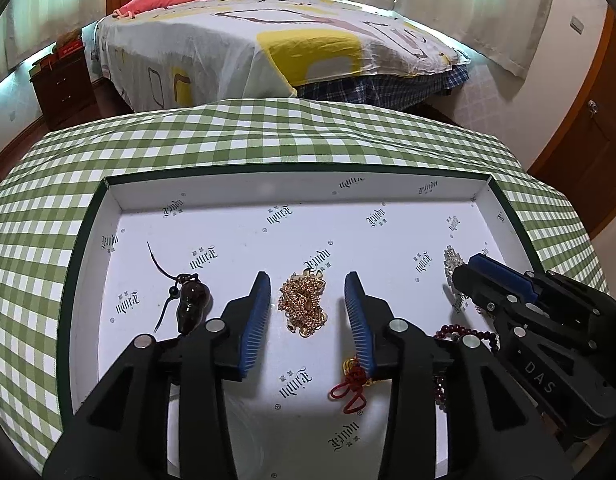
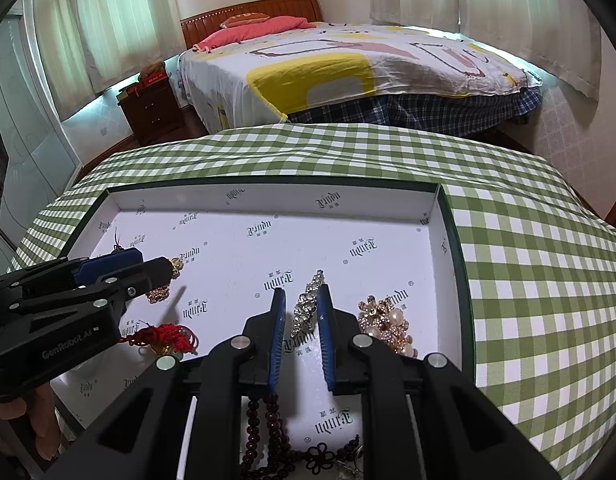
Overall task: Organize jewelry
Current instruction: 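Carry the gold chain and rhinestone brooch into the box and open both tools, then grasp the pearl strand necklace with the right tool, then grasp the red tassel charm with the left tool while the right tool holds the pearl necklace, then carry the pearl necklace and red tassel charm into the box and open both tools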
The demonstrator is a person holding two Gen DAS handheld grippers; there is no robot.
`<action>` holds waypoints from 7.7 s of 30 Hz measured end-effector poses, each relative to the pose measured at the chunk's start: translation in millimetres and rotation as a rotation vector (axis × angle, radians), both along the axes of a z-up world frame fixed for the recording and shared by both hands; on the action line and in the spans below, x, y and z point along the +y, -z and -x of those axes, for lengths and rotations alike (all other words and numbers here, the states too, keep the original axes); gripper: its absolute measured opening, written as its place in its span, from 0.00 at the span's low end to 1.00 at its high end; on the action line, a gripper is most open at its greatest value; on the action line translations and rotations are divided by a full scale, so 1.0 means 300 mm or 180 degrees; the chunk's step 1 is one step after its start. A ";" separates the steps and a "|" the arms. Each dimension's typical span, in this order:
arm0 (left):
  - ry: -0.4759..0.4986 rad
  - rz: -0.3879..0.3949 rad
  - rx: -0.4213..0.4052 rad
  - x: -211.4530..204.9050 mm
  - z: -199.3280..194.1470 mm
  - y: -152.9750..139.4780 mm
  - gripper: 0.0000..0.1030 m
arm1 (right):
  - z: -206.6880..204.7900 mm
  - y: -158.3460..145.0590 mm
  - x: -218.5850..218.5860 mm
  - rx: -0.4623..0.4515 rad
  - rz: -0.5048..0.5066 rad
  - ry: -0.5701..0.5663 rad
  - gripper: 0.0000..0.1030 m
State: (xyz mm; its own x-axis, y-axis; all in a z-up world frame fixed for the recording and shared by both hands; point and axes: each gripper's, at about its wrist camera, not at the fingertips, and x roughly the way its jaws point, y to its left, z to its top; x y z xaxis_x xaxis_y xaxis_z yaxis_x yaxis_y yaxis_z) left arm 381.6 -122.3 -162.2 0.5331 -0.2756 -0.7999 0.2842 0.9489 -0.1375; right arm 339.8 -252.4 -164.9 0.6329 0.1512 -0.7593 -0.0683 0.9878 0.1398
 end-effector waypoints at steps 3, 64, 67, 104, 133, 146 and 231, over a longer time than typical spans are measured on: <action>0.0002 0.0003 -0.0010 0.002 -0.001 -0.004 0.43 | 0.001 -0.005 -0.001 -0.0010 0.0002 0.0010 0.23; -0.0736 0.0055 -0.1229 0.316 0.629 -0.177 0.86 | 0.538 -0.028 -0.071 -0.0374 0.0180 0.0447 0.63; -0.0741 0.0040 -0.1167 0.322 0.652 -0.149 0.86 | 0.545 -0.006 -0.072 -0.0325 0.0196 0.0458 0.63; -0.0371 -0.0086 -0.0667 0.210 0.654 -0.010 0.80 | 0.538 0.034 -0.012 -0.0058 -0.0084 0.0211 0.15; 0.0003 0.0123 -0.0194 0.171 0.590 0.056 0.16 | 0.539 0.041 -0.027 -0.0055 -0.0132 0.0231 0.15; 0.0010 0.0150 -0.0444 0.176 0.645 -0.004 0.15 | 0.567 0.020 -0.017 -0.0177 -0.0110 0.0241 0.13; -0.0354 0.0041 -0.0737 0.097 -0.008 -0.173 0.15 | 0.006 -0.230 0.129 -0.0820 -0.0048 -0.0099 0.12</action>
State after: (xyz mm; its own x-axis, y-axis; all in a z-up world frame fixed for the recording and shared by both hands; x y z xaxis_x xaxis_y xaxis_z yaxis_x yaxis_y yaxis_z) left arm 384.0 -93.2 -110.2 0.7292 -0.2145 -0.6498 0.2035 0.9746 -0.0934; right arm 338.0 -213.8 -95.9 0.8000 0.1836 -0.5712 -0.1338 0.9826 0.1285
